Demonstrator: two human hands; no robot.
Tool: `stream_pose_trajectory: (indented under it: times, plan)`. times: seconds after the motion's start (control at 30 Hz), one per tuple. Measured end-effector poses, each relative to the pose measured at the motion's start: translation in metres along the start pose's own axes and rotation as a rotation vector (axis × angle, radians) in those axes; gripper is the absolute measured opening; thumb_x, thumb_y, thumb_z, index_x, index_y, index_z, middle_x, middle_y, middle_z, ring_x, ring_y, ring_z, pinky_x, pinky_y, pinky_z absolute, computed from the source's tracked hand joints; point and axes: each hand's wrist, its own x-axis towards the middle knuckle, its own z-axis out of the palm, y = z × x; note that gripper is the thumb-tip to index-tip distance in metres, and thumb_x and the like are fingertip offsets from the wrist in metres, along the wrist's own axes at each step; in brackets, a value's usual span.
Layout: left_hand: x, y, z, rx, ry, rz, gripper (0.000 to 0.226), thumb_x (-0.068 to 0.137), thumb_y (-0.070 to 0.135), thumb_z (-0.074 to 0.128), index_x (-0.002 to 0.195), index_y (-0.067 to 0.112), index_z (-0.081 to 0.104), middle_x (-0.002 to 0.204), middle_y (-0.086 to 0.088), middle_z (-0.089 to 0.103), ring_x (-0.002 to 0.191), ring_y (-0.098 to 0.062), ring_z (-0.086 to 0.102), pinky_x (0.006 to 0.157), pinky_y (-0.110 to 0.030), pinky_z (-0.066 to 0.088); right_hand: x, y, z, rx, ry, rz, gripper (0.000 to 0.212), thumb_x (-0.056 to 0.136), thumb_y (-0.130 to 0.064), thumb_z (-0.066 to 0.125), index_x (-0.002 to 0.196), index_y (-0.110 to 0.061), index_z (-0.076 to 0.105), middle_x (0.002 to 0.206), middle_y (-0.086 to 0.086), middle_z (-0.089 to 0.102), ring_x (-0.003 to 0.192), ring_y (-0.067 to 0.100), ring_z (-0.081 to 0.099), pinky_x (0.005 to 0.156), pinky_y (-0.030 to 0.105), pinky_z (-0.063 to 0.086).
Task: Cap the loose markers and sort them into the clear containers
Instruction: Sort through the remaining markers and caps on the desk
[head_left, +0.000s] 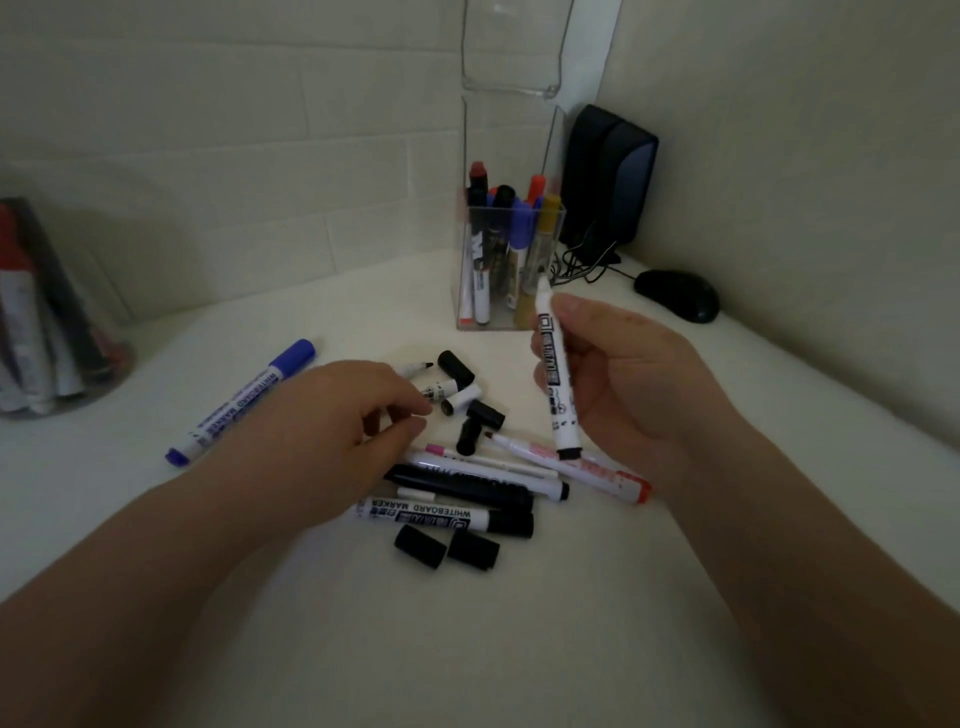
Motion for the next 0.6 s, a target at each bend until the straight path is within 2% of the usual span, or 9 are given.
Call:
stream_pose_trajectory:
  times: [0.13,0.23,0.3,0.37,0.43,0.5,0.6]
  plan:
    - [-0.007,-0.001,-0.025,-0.041,0.081,0.035,0.011,0.085,0.027,0.069,0.080,0.036,0.068,0.077,0.026,0.062,0.072,0.001,0.058,0.061,-0.007,0.037,0.002,0.004,-0.002,-0.057,-0.005,-0.002,0.029,0.081,-0.015,0.070,0.105,0.001,0.070,0.086,0.012,0.069,0.071,0.018,0.062,0.063,0.030,0.055]
    - [-0.018,0.007,-0.043,-0.056,-0.126,0.111,0.011,0.077,0.037,0.079,0.074,0.037,0.069,0.071,0.023,0.062,0.062,-0.002,0.057,0.057,-0.007,0.038,0.002,0.004,-0.004,-0.230,0.071,-0.016,0.017,0.089,-0.010,0.067,0.104,-0.001,0.069,0.093,0.015,0.073,0.075,0.023,0.071,0.065,0.030,0.057]
    - [-0.020,0.014,-0.042,0.024,-0.283,0.167,0.020,0.074,0.057,0.075,0.083,0.042,0.066,0.082,0.029,0.060,0.074,0.006,0.056,0.066,-0.006,0.040,0.000,0.003,-0.004,-0.391,0.105,-0.020,0.012,0.093,-0.011,0.066,0.103,-0.005,0.069,0.094,0.015,0.074,0.077,0.025,0.074,0.063,0.030,0.058]
    - [-0.018,0.021,-0.031,0.141,-0.405,0.208,0.028,0.077,0.065,0.069,0.096,0.046,0.064,0.095,0.031,0.054,0.089,0.010,0.051,0.079,-0.008,0.040,-0.004,0.001,-0.002,-0.542,0.089,-0.026,0.012,0.094,-0.016,0.066,0.102,-0.009,0.070,0.090,0.012,0.074,0.072,0.022,0.074,0.059,0.027,0.057]
    - [-0.016,0.028,-0.020,0.214,-0.512,0.199,0.028,0.084,0.060,0.065,0.107,0.046,0.063,0.106,0.027,0.051,0.097,0.007,0.050,0.089,-0.018,0.045,-0.009,-0.001,-0.001,-0.693,0.056,-0.051,0.011,0.094,-0.019,0.066,0.100,-0.012,0.071,0.081,0.008,0.075,0.064,0.019,0.071,0.055,0.025,0.055]
    - [-0.013,0.031,-0.014,0.226,-0.544,0.205,0.024,0.088,0.055,0.062,0.109,0.044,0.065,0.110,0.023,0.051,0.098,0.003,0.052,0.090,-0.026,0.049,-0.012,-0.003,0.001,-0.767,0.025,-0.077,0.010,0.094,-0.022,0.066,0.099,-0.014,0.071,0.075,0.009,0.074,0.061,0.022,0.067,0.056,0.028,0.056]
    - [-0.013,0.028,-0.012,0.222,-0.543,0.204,0.023,0.090,0.054,0.060,0.107,0.042,0.068,0.106,0.022,0.050,0.095,0.001,0.053,0.087,-0.026,0.049,-0.013,-0.003,0.002,-0.786,-0.001,-0.101,0.009,0.093,-0.021,0.067,0.097,-0.014,0.071,0.073,0.010,0.074,0.060,0.025,0.065,0.057,0.031,0.057]
